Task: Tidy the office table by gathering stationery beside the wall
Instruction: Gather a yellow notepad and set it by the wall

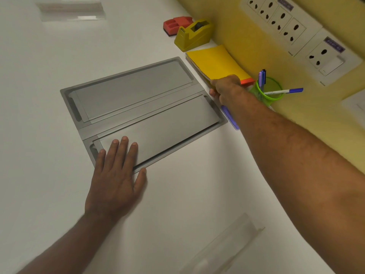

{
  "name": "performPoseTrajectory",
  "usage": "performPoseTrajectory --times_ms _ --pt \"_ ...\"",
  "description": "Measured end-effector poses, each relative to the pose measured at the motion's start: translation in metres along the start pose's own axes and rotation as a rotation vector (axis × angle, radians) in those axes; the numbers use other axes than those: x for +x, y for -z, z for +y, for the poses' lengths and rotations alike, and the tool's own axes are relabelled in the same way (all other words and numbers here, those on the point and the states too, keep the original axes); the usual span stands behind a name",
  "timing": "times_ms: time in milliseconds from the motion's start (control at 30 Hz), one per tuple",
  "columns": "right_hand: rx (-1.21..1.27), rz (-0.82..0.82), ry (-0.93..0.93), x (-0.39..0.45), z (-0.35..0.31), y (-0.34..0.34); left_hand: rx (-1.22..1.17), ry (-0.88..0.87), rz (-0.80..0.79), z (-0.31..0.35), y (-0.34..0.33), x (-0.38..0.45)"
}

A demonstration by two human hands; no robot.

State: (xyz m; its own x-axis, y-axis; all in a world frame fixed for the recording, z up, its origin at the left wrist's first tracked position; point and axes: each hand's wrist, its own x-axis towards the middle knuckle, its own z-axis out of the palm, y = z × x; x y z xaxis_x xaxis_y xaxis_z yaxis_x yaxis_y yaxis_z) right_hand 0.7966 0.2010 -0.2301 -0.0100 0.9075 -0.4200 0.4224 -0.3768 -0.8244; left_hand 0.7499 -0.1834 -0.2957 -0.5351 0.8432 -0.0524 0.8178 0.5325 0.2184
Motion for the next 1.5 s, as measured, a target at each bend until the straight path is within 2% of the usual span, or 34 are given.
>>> performPoseTrajectory --times_ms 67,133,267,300,400,500,667,1100,1500 --pt "-0.128 -0.071 0.037 0.002 0.002 0.008 0.004 0.001 0.004 0.000 0.001 0.000" --pt "-0.392 -0.117 0.160 0.005 0.002 0.014 0.002 0.002 0.004 0.000 0.001 0.000" --pt "-0.905 0.130 0.512 -0.002 0.004 0.010 0.009 0.005 0.001 0.000 0.000 0.001" --pt "-0.959 0.147 0.590 -0.004 0.004 0.006 0.008 0.004 0.003 0.000 0.000 0.001" --pt "-1.081 0.039 0.767 0.000 0.004 -0.002 0.009 -0.002 0.012 -0.001 -0.002 0.001" --pt "-1.178 -0.016 0.788 0.007 0.007 -0.002 0.014 0.000 0.022 -0.002 -0.004 0.001" --pt "-1.172 -0.067 0.788 0.021 0.010 0.008 0.030 -0.007 0.046 -0.003 -0.006 0.002" --pt "-1.103 -0.039 0.836 0.029 0.014 0.012 0.011 -0.001 0.038 -0.002 -0.004 0.002" --pt "-0.972 -0.044 0.732 0.036 0.014 0.008 0.037 0.001 0.018 -0.003 -0.005 0.002"
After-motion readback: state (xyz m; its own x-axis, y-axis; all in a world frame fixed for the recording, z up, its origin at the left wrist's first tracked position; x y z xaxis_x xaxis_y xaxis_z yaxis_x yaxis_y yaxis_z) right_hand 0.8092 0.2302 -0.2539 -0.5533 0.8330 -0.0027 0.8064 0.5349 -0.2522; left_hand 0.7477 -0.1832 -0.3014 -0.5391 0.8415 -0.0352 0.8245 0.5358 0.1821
